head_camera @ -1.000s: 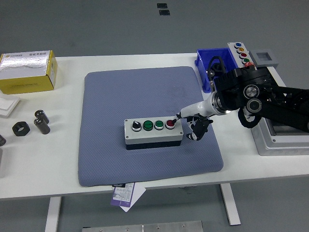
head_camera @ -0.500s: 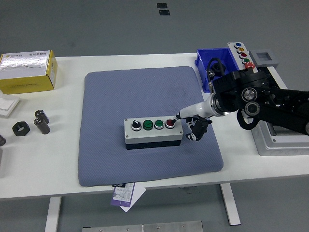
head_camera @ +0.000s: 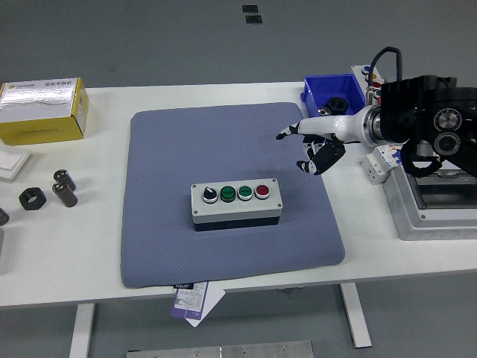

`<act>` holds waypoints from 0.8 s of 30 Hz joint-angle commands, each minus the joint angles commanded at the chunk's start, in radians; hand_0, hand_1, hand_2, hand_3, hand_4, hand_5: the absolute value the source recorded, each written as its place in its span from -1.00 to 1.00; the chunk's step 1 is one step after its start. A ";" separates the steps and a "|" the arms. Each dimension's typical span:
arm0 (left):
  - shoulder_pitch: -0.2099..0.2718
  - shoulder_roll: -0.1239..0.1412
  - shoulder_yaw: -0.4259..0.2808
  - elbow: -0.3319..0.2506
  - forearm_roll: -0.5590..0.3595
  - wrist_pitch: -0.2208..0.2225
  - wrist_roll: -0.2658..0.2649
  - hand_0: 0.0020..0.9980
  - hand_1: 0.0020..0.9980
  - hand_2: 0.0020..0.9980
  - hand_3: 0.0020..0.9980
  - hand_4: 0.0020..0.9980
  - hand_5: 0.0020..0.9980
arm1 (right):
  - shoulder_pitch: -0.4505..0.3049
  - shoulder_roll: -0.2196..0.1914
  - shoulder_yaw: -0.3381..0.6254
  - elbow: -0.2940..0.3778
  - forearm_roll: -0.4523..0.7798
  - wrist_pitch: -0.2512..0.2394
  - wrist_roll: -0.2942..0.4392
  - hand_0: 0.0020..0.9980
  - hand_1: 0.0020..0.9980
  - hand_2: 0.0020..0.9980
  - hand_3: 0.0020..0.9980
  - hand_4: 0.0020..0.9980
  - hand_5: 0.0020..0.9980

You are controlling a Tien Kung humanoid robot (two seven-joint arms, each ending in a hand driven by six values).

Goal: Pick up the button,place it on the desk,press the button,press the button

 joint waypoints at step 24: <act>0.011 -0.017 0.035 0.003 -0.036 -0.006 -0.017 0.24 0.01 -0.02 0.17 0.29 -0.74 | -0.648 0.198 0.271 -0.317 0.487 -0.674 0.834 0.58 0.53 0.57 0.62 0.79 0.25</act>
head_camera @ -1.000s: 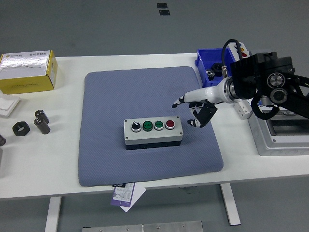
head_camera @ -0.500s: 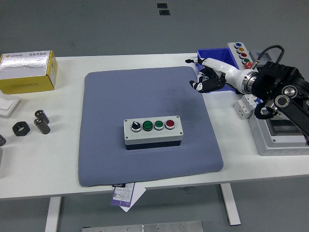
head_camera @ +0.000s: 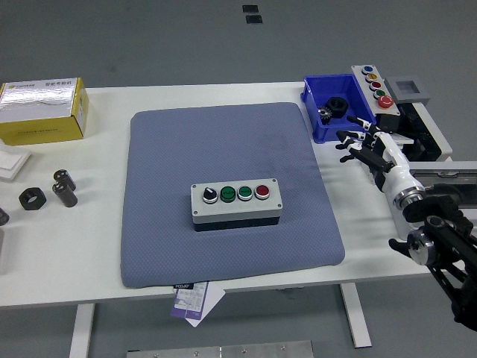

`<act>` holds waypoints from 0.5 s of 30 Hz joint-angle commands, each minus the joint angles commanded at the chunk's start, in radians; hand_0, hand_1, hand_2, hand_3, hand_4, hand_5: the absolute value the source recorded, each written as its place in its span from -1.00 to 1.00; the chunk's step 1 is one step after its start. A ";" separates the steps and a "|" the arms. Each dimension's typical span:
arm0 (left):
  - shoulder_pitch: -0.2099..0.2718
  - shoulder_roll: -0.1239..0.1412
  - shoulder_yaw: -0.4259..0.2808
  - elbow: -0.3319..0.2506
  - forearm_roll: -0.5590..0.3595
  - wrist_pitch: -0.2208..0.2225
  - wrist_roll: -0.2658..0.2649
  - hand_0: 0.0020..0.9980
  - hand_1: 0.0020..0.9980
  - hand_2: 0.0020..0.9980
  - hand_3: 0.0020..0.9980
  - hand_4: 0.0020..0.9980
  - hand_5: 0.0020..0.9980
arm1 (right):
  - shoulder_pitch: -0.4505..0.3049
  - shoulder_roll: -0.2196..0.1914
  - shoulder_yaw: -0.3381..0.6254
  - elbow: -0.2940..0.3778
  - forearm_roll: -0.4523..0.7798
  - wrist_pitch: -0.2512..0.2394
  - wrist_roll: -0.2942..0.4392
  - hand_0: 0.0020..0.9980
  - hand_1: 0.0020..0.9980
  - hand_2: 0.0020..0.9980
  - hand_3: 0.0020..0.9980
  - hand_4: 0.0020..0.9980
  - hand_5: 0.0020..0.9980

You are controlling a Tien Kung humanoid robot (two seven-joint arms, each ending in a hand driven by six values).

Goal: Pick up the button,place it on the desk,press the button,press the button

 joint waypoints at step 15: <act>-0.019 0.014 0.022 0.002 0.001 -0.006 -0.008 0.25 0.01 -0.02 0.17 0.30 -0.73 | -0.012 -0.025 -0.055 0.054 0.119 0.001 0.165 0.80 0.63 0.65 0.61 1.00 1.00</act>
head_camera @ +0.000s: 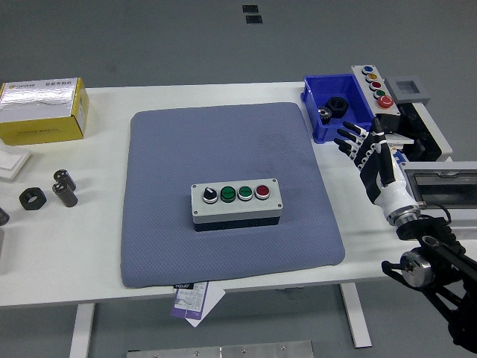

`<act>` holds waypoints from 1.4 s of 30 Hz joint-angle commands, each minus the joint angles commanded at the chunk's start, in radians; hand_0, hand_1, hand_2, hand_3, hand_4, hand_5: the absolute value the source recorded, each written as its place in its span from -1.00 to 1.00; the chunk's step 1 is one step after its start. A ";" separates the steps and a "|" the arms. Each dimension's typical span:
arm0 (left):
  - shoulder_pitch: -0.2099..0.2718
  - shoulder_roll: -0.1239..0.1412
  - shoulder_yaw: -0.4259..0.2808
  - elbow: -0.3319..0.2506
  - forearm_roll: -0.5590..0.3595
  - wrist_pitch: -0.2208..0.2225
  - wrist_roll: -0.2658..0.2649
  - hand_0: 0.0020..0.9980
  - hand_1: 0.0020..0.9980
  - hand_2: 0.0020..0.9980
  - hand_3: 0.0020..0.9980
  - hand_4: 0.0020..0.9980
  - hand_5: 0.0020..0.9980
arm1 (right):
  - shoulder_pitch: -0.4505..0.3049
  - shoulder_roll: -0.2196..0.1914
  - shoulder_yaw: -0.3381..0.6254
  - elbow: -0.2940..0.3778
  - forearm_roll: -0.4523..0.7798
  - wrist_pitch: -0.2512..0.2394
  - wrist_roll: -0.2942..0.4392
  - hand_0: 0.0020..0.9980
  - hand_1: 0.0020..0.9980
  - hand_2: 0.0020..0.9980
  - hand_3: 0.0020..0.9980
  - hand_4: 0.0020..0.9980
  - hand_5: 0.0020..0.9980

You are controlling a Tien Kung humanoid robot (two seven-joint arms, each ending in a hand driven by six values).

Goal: Pick up the button,place it on the desk,press the button,press the button

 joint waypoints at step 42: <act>0.015 0.022 0.047 0.001 -0.060 -0.004 -0.015 0.25 0.01 -0.01 0.18 0.30 -0.73 | 0.001 0.005 0.047 0.044 -0.022 -0.016 -0.010 0.73 0.58 0.60 0.57 0.96 1.00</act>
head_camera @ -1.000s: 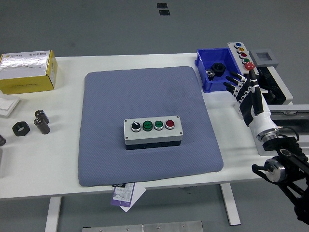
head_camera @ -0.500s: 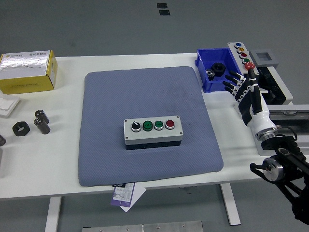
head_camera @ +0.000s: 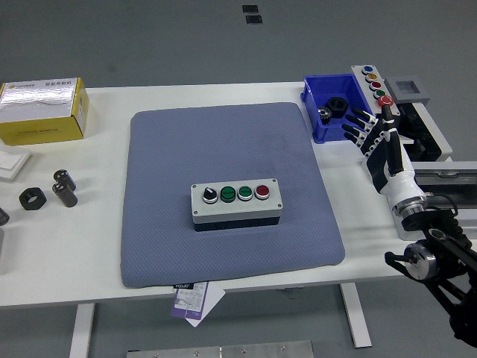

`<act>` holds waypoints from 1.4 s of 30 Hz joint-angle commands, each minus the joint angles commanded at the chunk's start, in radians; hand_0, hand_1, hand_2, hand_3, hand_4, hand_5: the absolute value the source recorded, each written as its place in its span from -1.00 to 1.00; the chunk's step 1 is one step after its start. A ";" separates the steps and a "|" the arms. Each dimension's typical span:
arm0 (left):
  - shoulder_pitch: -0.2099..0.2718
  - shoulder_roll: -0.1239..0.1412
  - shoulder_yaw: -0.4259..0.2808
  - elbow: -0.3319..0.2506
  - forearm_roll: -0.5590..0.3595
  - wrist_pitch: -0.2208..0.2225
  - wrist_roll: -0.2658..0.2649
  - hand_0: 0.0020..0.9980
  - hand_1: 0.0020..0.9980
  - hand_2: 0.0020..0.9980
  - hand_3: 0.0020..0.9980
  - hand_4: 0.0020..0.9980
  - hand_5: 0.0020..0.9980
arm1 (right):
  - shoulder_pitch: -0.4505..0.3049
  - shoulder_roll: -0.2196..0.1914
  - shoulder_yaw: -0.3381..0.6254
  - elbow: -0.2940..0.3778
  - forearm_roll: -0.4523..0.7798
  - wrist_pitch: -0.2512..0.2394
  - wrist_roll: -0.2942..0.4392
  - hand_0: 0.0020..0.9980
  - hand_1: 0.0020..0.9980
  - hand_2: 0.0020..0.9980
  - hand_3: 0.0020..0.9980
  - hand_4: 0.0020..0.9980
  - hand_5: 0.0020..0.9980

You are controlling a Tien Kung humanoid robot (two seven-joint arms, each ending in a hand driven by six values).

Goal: Pick up the button,place it on the desk,press the button,press the button

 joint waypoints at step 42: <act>-0.041 -0.011 0.077 0.000 -0.090 0.000 -0.033 0.25 0.01 0.00 0.18 0.31 -0.73 | -0.032 0.004 0.025 0.007 -0.032 -0.028 -0.020 0.71 0.56 0.60 0.78 0.91 0.99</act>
